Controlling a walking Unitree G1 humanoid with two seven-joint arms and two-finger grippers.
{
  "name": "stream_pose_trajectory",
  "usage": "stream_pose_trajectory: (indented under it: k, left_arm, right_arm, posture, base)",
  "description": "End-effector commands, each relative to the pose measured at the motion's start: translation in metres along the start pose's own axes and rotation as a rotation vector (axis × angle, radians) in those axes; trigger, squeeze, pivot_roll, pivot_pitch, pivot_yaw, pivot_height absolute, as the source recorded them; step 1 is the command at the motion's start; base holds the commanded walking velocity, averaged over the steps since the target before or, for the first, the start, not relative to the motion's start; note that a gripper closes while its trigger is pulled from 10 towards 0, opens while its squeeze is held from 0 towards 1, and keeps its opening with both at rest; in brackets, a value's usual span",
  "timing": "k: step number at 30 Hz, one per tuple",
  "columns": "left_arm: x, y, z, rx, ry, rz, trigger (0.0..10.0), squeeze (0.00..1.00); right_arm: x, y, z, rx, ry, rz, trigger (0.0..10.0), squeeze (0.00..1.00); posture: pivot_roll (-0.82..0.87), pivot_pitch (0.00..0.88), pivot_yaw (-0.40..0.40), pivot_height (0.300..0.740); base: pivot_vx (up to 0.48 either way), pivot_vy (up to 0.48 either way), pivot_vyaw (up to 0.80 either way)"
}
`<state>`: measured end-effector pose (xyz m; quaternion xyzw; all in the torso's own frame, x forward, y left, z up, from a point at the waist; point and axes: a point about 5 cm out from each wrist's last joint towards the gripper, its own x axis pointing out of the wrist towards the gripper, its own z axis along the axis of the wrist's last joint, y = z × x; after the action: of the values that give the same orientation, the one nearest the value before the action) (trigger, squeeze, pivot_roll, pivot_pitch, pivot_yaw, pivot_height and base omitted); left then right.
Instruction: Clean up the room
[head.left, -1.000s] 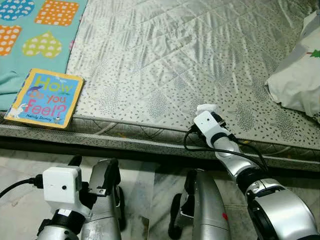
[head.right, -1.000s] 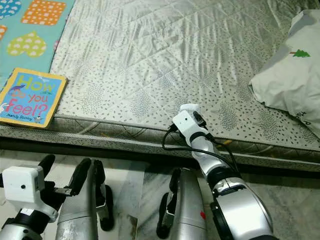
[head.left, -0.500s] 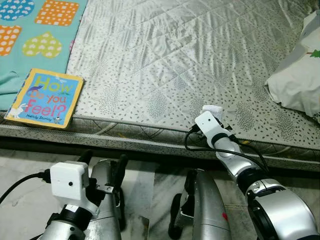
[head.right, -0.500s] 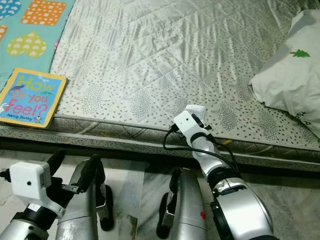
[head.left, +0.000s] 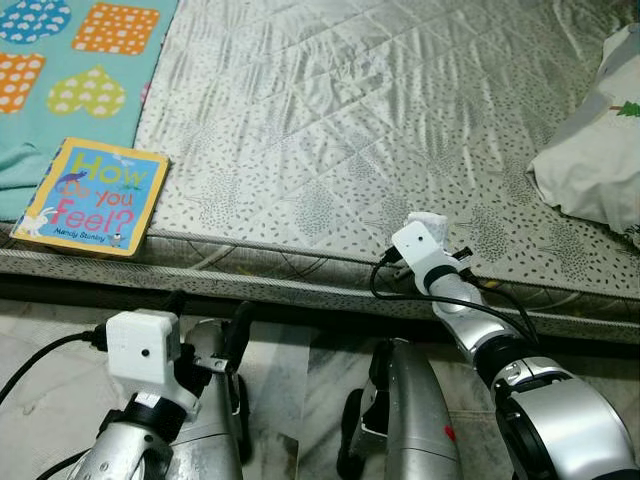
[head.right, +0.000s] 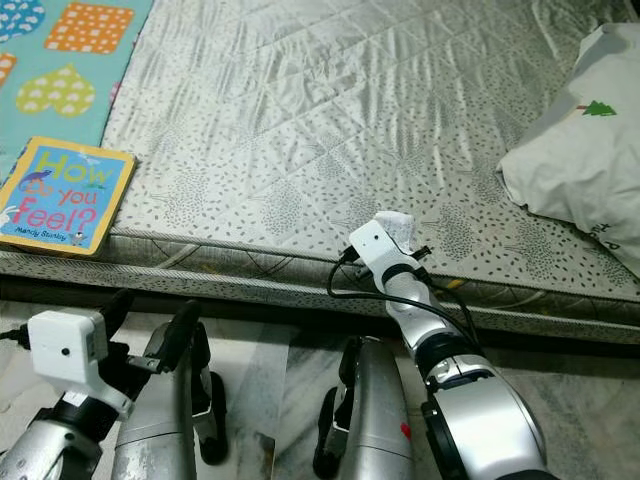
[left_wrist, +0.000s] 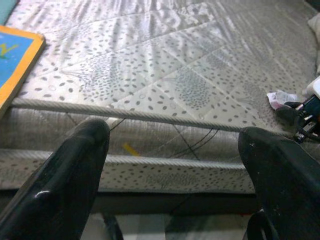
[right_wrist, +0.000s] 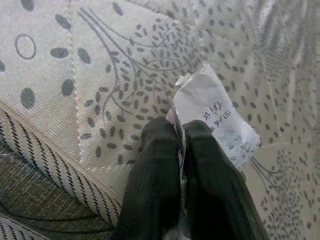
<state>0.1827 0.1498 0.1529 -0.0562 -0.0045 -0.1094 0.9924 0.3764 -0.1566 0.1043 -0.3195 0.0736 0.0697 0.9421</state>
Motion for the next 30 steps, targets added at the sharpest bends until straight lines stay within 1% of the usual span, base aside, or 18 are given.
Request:
stream_pose_trajectory:
  k: [1,3,5,8,10,12,13,14,16,17,18,20,23,24,26,27,28,30]
  left_arm:
    - [0.000,0.001,-0.005,-0.006,0.014,0.002,10.0,0.00]
    - [0.001,0.002,-0.005,-0.006,0.009,0.006,10.0,0.00]
    - [0.005,0.003,-0.007,-0.008,-0.002,0.012,10.0,0.00]
    - [0.010,0.003,-0.008,-0.003,-0.015,0.009,10.0,0.00]
    - [0.016,0.005,-0.007,0.002,-0.035,0.012,10.0,0.00]
    - [0.023,0.008,-0.007,0.008,-0.054,0.017,10.0,0.00]
    - [0.024,0.008,-0.007,0.010,-0.057,0.018,10.0,0.00]
    - [0.027,0.010,-0.007,0.017,-0.065,0.025,10.0,0.00]
    - [0.028,0.013,-0.009,0.028,-0.073,0.040,10.0,0.00]
    - [0.029,0.017,-0.011,0.029,-0.075,0.072,10.0,0.00]
    - [0.029,0.022,-0.013,0.002,-0.078,0.111,10.0,0.00]
    - [0.033,0.026,-0.014,-0.048,-0.084,0.144,10.0,0.00]
    - [0.037,0.029,-0.013,-0.028,-0.095,0.157,10.0,0.00]
    - [0.039,0.034,-0.013,-0.005,-0.106,0.179,10.0,0.00]
    - [0.039,0.036,-0.013,-0.001,-0.108,0.190,10.0,0.00]
    - [0.038,0.043,-0.016,0.001,-0.106,0.224,10.0,0.00]
    - [0.037,0.045,-0.018,0.000,-0.103,0.236,10.0,0.00]
    - [0.033,0.052,-0.020,-0.013,-0.095,0.297,10.0,0.00]
  right_arm:
    - [-0.003,-0.007,-0.013,0.054,0.042,-0.025,0.0,0.00]
    - [-0.004,-0.009,-0.015,0.076,0.045,-0.033,0.0,0.00]
    - [-0.006,-0.012,-0.018,0.135,0.031,-0.046,0.0,0.00]
    - [-0.007,-0.012,-0.018,0.163,0.020,-0.046,0.0,0.00]
    - [-0.007,-0.014,-0.017,0.205,0.013,-0.053,0.0,0.00]
    - [-0.005,-0.016,-0.011,0.279,-0.010,-0.055,0.0,0.00]
    - [-0.005,-0.016,-0.010,0.290,-0.015,-0.055,0.0,0.00]
    - [-0.004,-0.013,-0.006,0.349,-0.037,-0.040,0.0,0.00]
    - [-0.004,-0.009,-0.004,0.398,-0.055,-0.017,0.0,0.00]
    - [-0.006,-0.004,-0.004,0.477,-0.072,0.008,0.0,0.00]
    - [-0.009,0.002,-0.004,0.581,-0.094,0.031,0.0,0.00]
    - [-0.014,0.007,-0.002,0.672,-0.136,0.058,0.0,0.00]
    - [-0.021,0.011,-0.001,0.731,-0.175,0.083,0.0,0.00]
    - [-0.027,0.011,0.003,0.765,-0.212,0.097,0.0,0.00]
    - [-0.030,0.012,0.005,0.779,-0.227,0.106,0.0,0.00]
    - [-0.036,0.012,0.011,0.782,-0.268,0.133,0.0,0.00]
    - [-0.038,0.012,0.012,0.775,-0.281,0.140,10.0,0.00]
    - [-0.045,0.012,0.016,0.774,-0.310,0.148,10.0,0.00]
  posture:
    - [0.24,0.260,-0.116,0.562]
    - [0.23,0.257,-0.117,0.562]
    - [0.22,0.242,-0.118,0.562]
    - [0.20,0.230,-0.119,0.562]
    - [0.18,0.209,-0.121,0.562]
    - [0.17,0.188,-0.122,0.562]
    - [0.17,0.188,-0.122,0.562]
    - [0.15,0.168,-0.120,0.562]
    - [0.13,0.150,-0.117,0.562]
    - [0.11,0.121,-0.113,0.562]
    - [0.11,0.113,-0.114,0.562]
    - [0.10,0.097,-0.118,0.562]
    - [0.09,0.077,-0.128,0.562]
    - [0.09,0.077,-0.128,0.562]
    - [0.09,0.077,-0.128,0.562]
    - [0.07,0.066,-0.127,0.562]
    - [0.06,0.058,-0.121,0.562]
    - [0.06,0.054,-0.115,0.562]
  base:
    - [0.000,0.000,0.00]
    - [0.000,0.000,0.00]
    - [0.000,0.000,0.00]
    - [0.000,0.000,0.00]
    - [0.000,0.000,0.00]
    - [0.000,0.000,0.00]
    - [0.000,0.000,0.00]
    - [0.000,0.000,0.00]
    - [0.000,0.000,0.00]
    - [0.000,0.000,0.00]
    - [0.000,0.000,0.00]
    - [0.000,0.000,0.00]
    - [0.000,0.000,0.00]
    - [0.000,0.000,0.00]
    - [0.000,0.000,0.00]
    - [0.000,0.000,0.00]
    - [0.000,0.000,0.00]
    - [0.000,0.000,0.00]
